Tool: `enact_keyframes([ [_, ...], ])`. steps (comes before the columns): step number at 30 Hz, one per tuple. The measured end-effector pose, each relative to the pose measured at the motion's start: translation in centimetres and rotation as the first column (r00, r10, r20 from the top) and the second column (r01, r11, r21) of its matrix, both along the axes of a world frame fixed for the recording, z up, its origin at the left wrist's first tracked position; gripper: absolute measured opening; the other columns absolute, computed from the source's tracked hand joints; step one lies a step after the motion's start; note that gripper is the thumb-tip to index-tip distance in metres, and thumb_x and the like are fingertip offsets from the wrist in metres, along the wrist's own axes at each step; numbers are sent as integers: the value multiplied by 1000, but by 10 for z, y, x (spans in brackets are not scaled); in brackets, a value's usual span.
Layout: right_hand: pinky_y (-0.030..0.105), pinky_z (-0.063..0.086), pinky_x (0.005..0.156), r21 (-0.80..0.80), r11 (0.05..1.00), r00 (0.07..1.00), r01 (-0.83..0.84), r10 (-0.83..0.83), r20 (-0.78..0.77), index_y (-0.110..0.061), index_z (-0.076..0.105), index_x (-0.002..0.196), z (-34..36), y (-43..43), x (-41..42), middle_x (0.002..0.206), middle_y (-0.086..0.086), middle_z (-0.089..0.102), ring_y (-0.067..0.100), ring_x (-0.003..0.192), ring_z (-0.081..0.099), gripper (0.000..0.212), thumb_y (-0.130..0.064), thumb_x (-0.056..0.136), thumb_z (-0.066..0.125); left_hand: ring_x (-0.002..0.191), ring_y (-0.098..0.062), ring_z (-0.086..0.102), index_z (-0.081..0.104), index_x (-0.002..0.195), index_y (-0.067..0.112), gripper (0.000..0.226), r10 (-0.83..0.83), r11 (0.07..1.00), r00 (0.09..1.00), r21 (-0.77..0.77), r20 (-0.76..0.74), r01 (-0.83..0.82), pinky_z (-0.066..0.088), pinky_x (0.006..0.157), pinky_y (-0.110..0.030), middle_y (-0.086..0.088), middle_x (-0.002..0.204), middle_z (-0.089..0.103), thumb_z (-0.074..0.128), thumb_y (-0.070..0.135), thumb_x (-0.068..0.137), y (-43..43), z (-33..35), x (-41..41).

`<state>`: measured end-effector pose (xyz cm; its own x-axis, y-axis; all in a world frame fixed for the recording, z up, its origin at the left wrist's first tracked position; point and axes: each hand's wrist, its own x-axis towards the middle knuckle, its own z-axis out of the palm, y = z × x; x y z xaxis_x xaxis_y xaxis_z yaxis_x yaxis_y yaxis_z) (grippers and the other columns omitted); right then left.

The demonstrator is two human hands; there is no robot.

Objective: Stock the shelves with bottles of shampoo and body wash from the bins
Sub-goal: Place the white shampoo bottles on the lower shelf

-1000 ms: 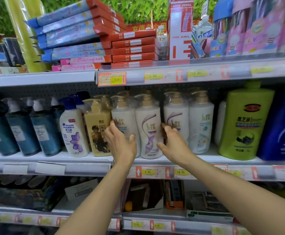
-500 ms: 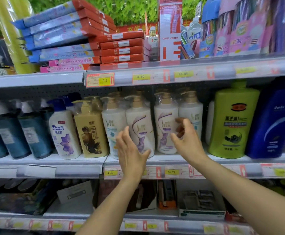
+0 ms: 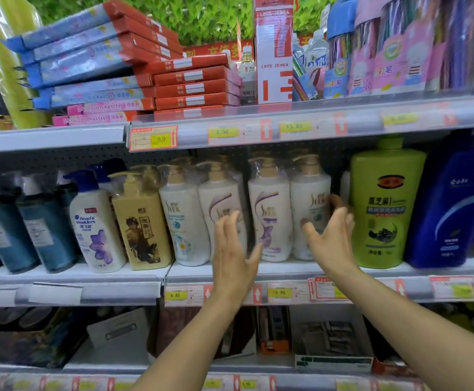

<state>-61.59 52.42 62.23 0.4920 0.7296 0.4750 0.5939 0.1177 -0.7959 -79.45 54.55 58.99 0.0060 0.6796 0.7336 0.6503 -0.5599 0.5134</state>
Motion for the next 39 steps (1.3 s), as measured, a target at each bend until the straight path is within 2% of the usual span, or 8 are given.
enact_keyframes([
  [3, 37, 30, 114, 12, 998, 988, -68, 69, -137, -14, 17, 156, 3, 6, 1, 152, 13, 33, 28, 140, 31, 89, -33, 87, 71, 139, -19, 35, 27, 149, 10, 81, -127, 953, 983, -260, 132, 158, 36, 112, -34, -6, 150, 35, 74, 35, 88, -6, 20, 21],
  [7, 42, 31, 117, 4, 989, 952, -147, 142, -273, -18, 13, 157, 7, 17, 8, 157, 9, 34, 25, 143, 33, 96, -60, 85, 61, 115, -9, 46, 36, 137, 10, 66, -159, 814, 935, -495, 317, 306, 40, 87, -20, 5, 125, 47, 75, 30, 87, 9, 32, 38],
  [10, 47, 34, 115, -42, 984, 933, -171, 148, -329, -23, 16, 156, 6, 24, 13, 156, 8, 36, 28, 142, 36, 100, -71, 79, 58, 108, -20, 62, 42, 130, 10, 53, -121, 814, 918, -491, 377, 309, 49, 72, -12, -5, 118, 64, 73, 13, 87, 28, 24, 48],
  [13, 47, 35, 114, -52, 983, 906, -174, 139, -400, -30, 20, 155, 7, 30, 15, 155, 7, 37, 31, 140, 39, 92, -75, 82, 50, 113, -20, 61, 35, 143, 10, 64, -72, 831, 928, -492, 365, 258, 46, 88, -23, -6, 125, 64, 70, 14, 89, 36, 21, 52],
  [21, 41, 18, 122, -67, 989, 895, -129, 87, -437, -27, 26, 155, 7, 47, 25, 161, 4, 27, 26, 147, 28, 77, -72, 93, 24, 128, -24, 53, 22, 152, 11, 97, -84, 730, 880, -573, 467, 373, 53, 88, -23, -8, 142, 53, 83, 29, 79, 51, 24, 55],
  [27, 32, 22, 116, 31, 995, 793, -96, 96, -601, -17, 36, 151, 19, 55, 24, 157, 8, 35, 28, 143, 34, 67, -59, 99, 32, 106, -11, 59, 50, 134, 14, 81, -89, 701, 766, -506, 637, 502, 50, 89, -19, 7, 117, 62, 92, 15, 65, 68, 32, 58],
  [33, 37, 18, 121, 73, 997, 676, 20, 41, -735, -18, 31, 153, 24, 69, 30, 160, 6, 29, 26, 145, 30, 79, -67, 92, 40, 111, -36, 66, 60, 130, 18, 114, -73, 729, 739, -470, 670, 498, 54, 95, -52, -7, 118, 72, 93, 57, 27, 74, 35, 63],
  [39, 39, 19, 121, 39, 999, 688, -20, 42, -724, -18, 31, 154, 23, 70, 31, 160, 7, 29, 27, 145, 30, 79, -69, 93, 36, 114, -20, 65, 59, 131, 23, 129, -85, 744, 737, -449, 671, 494, 52, 102, -42, 0, 124, 69, 89, 70, 15, 74, 35, 64],
])
